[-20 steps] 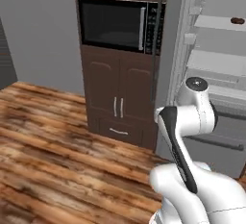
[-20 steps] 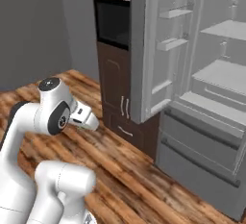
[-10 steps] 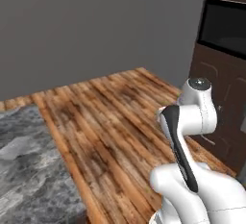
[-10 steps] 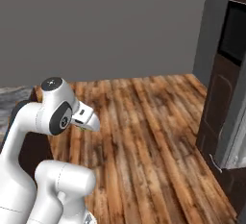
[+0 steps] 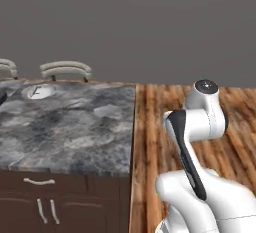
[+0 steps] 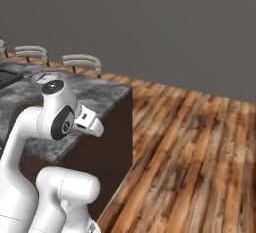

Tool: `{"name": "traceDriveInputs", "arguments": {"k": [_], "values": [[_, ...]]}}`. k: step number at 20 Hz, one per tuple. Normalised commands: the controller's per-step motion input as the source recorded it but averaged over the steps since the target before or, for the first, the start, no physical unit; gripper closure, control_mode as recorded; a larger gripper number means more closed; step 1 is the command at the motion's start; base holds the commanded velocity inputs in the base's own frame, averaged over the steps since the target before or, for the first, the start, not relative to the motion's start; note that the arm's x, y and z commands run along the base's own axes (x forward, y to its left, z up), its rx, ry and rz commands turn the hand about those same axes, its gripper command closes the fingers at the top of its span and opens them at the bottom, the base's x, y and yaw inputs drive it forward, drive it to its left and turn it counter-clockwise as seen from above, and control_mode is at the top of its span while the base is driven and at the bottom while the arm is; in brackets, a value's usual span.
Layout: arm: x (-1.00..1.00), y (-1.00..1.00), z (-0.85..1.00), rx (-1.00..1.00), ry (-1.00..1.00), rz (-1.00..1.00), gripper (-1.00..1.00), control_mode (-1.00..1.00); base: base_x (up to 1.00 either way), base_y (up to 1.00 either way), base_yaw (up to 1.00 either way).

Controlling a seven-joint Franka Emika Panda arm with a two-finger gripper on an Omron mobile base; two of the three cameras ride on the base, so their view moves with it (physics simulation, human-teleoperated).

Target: Take the lemon wedge from the fridge and place it on the plate with fish on the dining counter.

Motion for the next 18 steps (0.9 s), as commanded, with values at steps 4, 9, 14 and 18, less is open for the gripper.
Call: {"name": "traceDriveInputs", "arguments": {"k": [4,9,14,18], "values": [[0.00,0.00,0.00,0.00,0.00,0.00,1.00,1.00,0.27,-0.84,0.40],[0.00,0.00,0.00,0.00,0.00,0.00,1.00,1.00,0.53,-1.00,0.00],[0.00,0.00,0.00,0.00,0.00,0.00,1.00,1.00,1.00,-0.68,0.00],[0.00,0.00,0.00,0.00,0.00,0.00,1.00,1.00,1.00,-0.51,0.00]]}}
